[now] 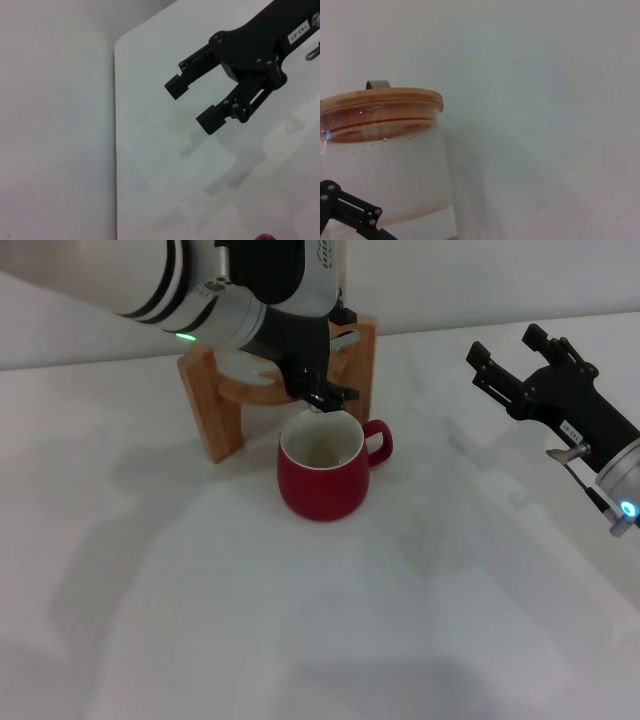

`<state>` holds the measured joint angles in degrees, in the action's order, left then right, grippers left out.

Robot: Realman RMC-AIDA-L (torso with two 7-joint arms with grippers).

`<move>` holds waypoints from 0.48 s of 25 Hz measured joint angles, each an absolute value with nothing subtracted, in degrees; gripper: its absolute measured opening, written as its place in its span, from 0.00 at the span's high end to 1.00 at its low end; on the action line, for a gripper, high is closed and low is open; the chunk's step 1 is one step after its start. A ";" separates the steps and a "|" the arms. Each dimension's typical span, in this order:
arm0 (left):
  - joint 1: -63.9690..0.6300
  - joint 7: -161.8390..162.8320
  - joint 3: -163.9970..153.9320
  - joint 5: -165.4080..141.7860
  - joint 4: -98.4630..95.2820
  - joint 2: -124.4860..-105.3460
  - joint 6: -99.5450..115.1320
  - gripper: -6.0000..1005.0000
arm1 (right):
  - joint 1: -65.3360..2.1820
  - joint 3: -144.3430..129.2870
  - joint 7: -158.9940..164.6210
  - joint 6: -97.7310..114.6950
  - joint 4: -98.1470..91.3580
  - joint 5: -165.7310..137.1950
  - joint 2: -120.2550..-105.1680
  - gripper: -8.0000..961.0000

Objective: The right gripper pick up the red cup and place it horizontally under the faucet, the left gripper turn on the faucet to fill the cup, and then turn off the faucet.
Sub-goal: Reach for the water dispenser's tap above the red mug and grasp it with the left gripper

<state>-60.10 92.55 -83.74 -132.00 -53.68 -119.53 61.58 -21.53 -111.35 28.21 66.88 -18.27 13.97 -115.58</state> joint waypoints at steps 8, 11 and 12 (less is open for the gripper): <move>-60.17 91.78 -83.77 -130.52 -52.98 -119.53 61.43 0.14 | -21.51 -111.35 28.21 66.88 -18.26 13.97 -115.57 0.09; -60.16 91.77 -83.78 -130.51 -52.94 -119.54 61.41 0.14 | -21.43 -111.35 28.21 66.89 -18.27 13.97 -115.58 0.09; -60.13 91.77 -83.81 -130.51 -52.94 -119.53 61.40 0.14 | -21.40 -111.35 28.21 66.90 -18.27 13.97 -115.58 0.09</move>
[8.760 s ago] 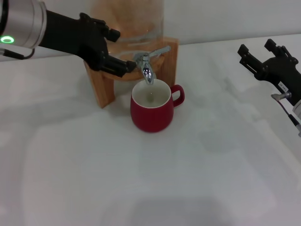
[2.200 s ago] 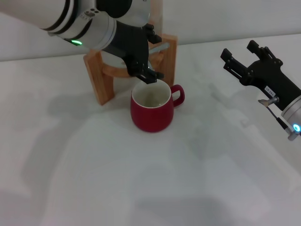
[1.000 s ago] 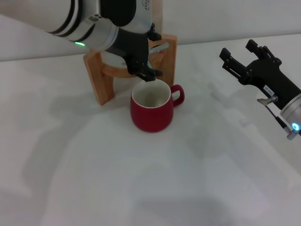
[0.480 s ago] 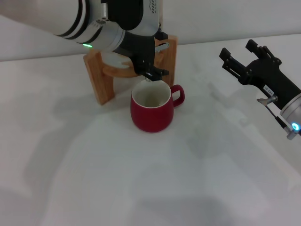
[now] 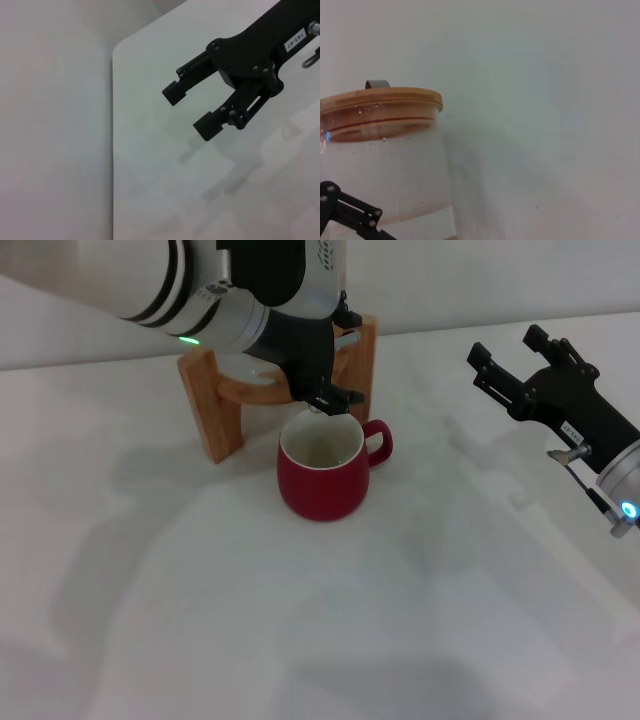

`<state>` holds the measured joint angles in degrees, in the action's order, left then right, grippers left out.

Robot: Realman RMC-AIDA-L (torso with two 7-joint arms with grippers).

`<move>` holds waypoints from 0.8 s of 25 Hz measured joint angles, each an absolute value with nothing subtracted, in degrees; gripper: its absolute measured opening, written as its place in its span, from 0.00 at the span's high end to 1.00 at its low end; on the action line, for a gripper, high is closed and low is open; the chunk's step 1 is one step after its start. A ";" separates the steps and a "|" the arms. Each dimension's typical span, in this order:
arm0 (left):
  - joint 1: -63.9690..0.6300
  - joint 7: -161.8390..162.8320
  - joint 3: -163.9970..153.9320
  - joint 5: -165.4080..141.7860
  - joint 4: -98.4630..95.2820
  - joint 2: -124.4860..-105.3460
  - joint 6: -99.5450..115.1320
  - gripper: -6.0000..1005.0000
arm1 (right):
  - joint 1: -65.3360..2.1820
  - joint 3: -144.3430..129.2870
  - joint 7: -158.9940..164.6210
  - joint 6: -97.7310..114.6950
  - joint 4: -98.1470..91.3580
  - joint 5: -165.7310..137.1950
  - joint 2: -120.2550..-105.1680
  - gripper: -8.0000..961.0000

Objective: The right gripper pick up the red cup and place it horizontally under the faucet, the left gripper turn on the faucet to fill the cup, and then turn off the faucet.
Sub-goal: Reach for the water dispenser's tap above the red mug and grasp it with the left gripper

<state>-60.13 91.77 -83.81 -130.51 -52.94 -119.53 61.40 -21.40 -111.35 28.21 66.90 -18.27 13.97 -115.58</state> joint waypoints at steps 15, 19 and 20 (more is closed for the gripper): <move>-59.59 92.32 -83.85 -130.51 -53.20 -119.53 61.38 0.14 | -21.18 -111.35 28.21 67.15 -18.37 13.97 -115.58 0.09; -59.52 92.54 -83.81 -130.53 -53.15 -119.53 61.46 0.14 | -21.12 -111.35 28.21 67.16 -18.37 13.97 -115.58 0.09; -59.51 92.61 -83.77 -130.60 -53.12 -119.53 61.46 0.14 | -21.10 -111.35 28.21 67.18 -18.37 13.97 -115.58 0.09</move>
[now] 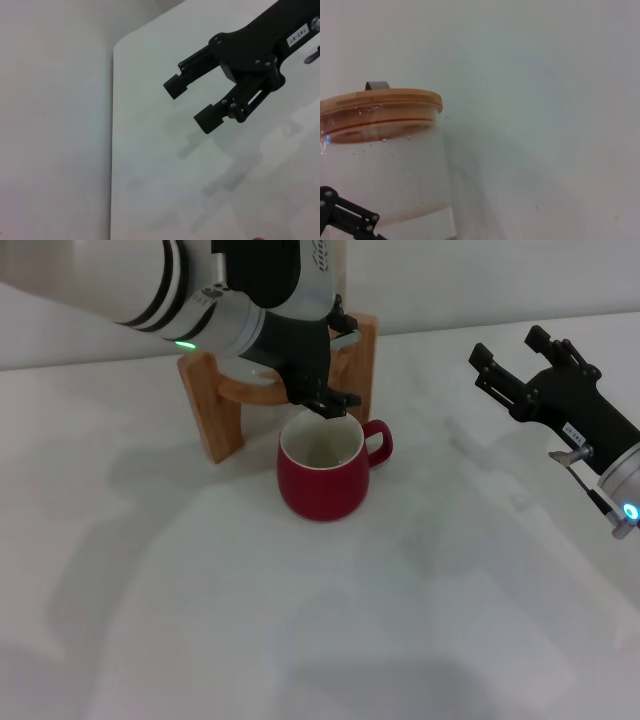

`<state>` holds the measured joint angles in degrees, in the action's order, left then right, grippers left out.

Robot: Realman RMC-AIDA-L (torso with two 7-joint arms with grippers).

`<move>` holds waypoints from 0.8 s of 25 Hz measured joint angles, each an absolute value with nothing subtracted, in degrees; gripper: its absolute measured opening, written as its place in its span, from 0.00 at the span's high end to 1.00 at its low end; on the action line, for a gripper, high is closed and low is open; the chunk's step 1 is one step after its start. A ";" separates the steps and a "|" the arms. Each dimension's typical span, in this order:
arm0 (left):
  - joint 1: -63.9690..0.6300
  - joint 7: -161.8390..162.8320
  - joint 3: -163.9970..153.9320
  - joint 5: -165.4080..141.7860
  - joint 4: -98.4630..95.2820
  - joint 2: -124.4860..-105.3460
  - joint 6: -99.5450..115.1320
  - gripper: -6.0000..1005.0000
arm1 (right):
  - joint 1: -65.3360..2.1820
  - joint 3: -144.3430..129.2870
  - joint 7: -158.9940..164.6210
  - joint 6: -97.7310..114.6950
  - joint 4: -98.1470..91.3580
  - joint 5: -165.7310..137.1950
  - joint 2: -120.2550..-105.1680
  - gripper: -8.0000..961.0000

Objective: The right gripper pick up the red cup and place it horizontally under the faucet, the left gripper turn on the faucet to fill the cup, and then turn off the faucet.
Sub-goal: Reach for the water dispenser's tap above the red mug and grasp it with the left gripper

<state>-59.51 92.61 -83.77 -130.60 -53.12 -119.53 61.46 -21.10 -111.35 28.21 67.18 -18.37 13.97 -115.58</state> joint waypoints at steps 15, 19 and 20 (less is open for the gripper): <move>-59.54 94.00 -83.77 -131.14 -52.99 -119.37 61.91 0.14 | -21.14 -111.35 28.21 67.15 -18.28 13.97 -115.58 0.09; -59.49 94.06 -83.81 -131.14 -53.08 -119.35 61.95 0.14 | -21.17 -111.35 28.21 67.16 -18.28 13.97 -115.58 0.09; -59.46 94.08 -83.81 -131.14 -53.09 -119.35 61.96 0.14 | -21.17 -111.35 28.21 67.17 -18.28 13.97 -115.58 0.09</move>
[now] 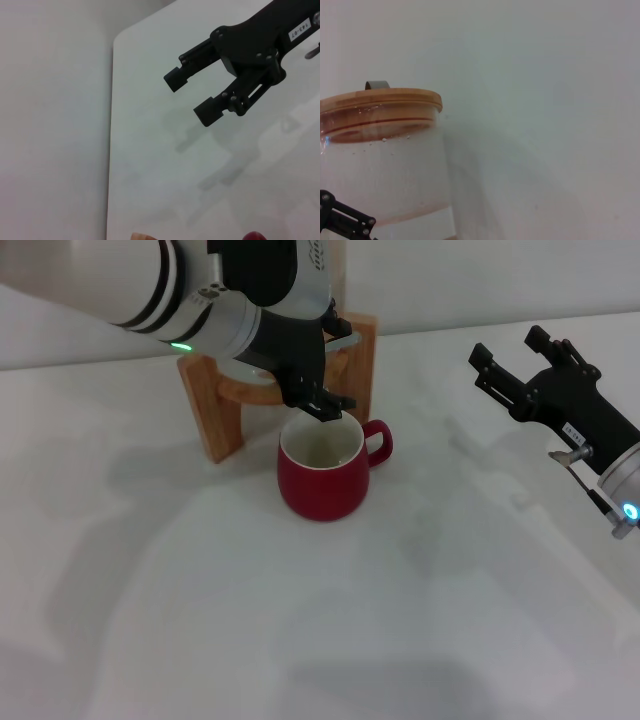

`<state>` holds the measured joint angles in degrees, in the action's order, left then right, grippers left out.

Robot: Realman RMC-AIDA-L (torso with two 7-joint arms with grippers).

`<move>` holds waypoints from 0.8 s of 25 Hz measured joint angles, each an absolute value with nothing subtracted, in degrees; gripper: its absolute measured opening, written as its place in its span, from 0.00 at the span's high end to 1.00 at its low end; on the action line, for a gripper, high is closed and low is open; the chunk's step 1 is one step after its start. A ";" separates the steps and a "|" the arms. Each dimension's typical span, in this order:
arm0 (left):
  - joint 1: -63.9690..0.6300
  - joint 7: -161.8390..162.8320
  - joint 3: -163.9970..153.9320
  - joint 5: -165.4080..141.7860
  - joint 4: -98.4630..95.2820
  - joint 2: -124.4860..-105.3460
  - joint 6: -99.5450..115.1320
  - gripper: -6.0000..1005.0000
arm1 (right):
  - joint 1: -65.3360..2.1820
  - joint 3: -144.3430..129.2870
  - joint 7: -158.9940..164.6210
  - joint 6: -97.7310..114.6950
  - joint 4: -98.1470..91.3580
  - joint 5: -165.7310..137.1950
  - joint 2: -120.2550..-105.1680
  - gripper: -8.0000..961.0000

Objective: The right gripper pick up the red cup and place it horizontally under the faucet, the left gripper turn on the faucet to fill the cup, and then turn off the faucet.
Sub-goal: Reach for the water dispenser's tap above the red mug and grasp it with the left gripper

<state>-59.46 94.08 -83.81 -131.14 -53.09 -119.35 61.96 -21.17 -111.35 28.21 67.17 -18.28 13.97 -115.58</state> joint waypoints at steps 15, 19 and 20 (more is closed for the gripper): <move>-59.40 94.15 -83.28 -131.14 -53.59 -119.35 63.52 0.14 | -21.01 -111.36 28.21 67.24 -18.28 13.97 -115.57 0.09; -59.41 94.30 -83.21 -131.14 -53.76 -119.33 64.23 0.14 | -21.00 -111.36 28.21 67.24 -18.28 13.97 -115.58 0.09; -59.41 94.40 -83.17 -131.14 -53.79 -119.29 64.39 0.14 | -21.00 -111.36 28.21 67.24 -18.28 13.97 -115.57 0.09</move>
